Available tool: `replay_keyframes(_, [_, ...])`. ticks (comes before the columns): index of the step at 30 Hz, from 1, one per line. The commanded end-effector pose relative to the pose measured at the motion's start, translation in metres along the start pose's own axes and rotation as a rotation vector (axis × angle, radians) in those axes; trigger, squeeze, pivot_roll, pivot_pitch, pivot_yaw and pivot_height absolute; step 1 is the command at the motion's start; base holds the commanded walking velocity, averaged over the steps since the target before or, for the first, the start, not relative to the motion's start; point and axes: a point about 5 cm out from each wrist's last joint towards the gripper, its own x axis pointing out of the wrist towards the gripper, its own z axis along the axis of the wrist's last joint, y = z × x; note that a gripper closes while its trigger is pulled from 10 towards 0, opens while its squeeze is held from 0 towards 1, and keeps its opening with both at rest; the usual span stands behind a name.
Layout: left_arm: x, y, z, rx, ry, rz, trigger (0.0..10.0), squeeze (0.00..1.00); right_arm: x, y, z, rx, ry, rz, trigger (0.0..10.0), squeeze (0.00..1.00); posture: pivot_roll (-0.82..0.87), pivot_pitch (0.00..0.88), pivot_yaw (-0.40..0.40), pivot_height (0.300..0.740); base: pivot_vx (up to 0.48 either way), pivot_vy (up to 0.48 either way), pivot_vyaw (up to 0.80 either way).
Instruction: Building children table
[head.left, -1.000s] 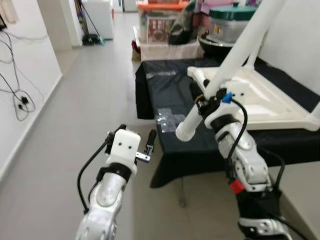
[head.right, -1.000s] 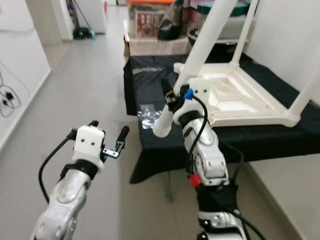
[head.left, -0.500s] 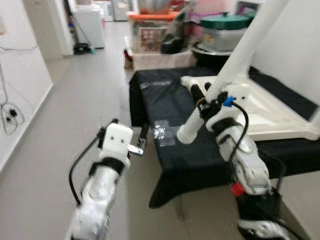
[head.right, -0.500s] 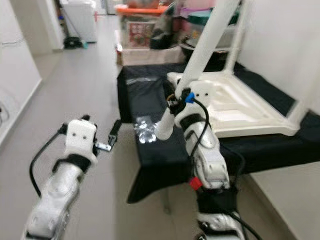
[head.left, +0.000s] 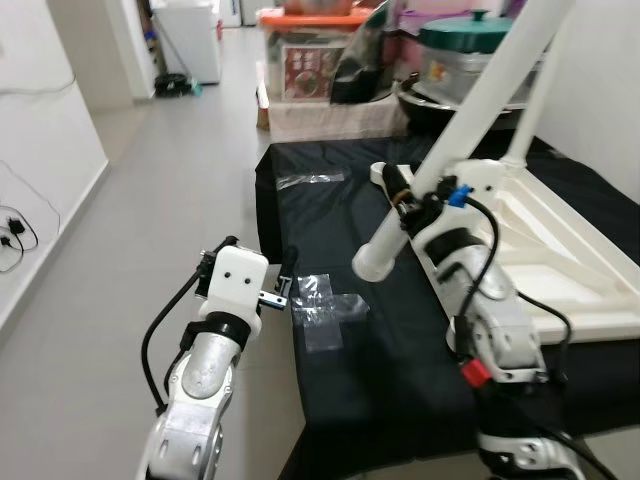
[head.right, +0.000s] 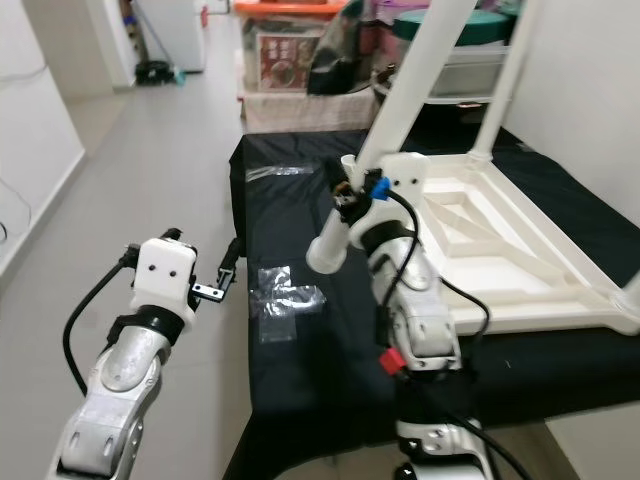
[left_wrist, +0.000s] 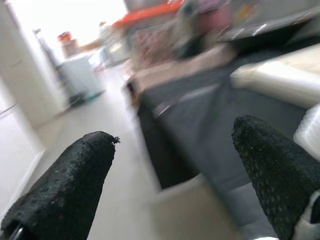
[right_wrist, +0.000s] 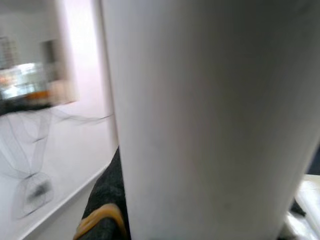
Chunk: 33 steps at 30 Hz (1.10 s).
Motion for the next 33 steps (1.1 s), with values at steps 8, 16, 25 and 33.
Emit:
replay_keyframes(8, [0.002, -0.004, 0.005, -0.005, -0.020, -0.013, 10.0, 0.00, -0.001, -0.011, 0.007, -0.022, -0.024, -0.034, 10.0, 0.00, 0.07, 0.000, -0.048, 0.740, 0.000, -0.480, 0.00])
replay_keyframes(16, [0.005, 0.001, 0.008, -0.074, -0.013, 0.032, 10.0, 0.00, 0.000, -0.011, 0.007, -0.024, -0.021, -0.031, 10.0, 0.00, 0.07, 0.005, -0.050, 0.740, 0.000, -0.120, 0.00])
replay_keyframes(25, [0.004, -0.001, 0.008, -0.098, -0.011, 0.027, 10.0, 0.00, 0.005, -0.011, 0.010, -0.028, -0.022, 0.005, 10.0, 0.00, 0.07, 0.010, -0.048, 0.740, 0.000, 0.000, 0.00])
replay_keyframes(33, [0.002, -0.001, 0.005, -0.117, 0.012, 0.032, 10.0, 0.00, 0.020, -0.012, 0.015, -0.020, -0.023, 0.042, 10.0, 0.00, 0.08, 0.025, -0.054, 0.740, 0.000, 0.000, 0.00])
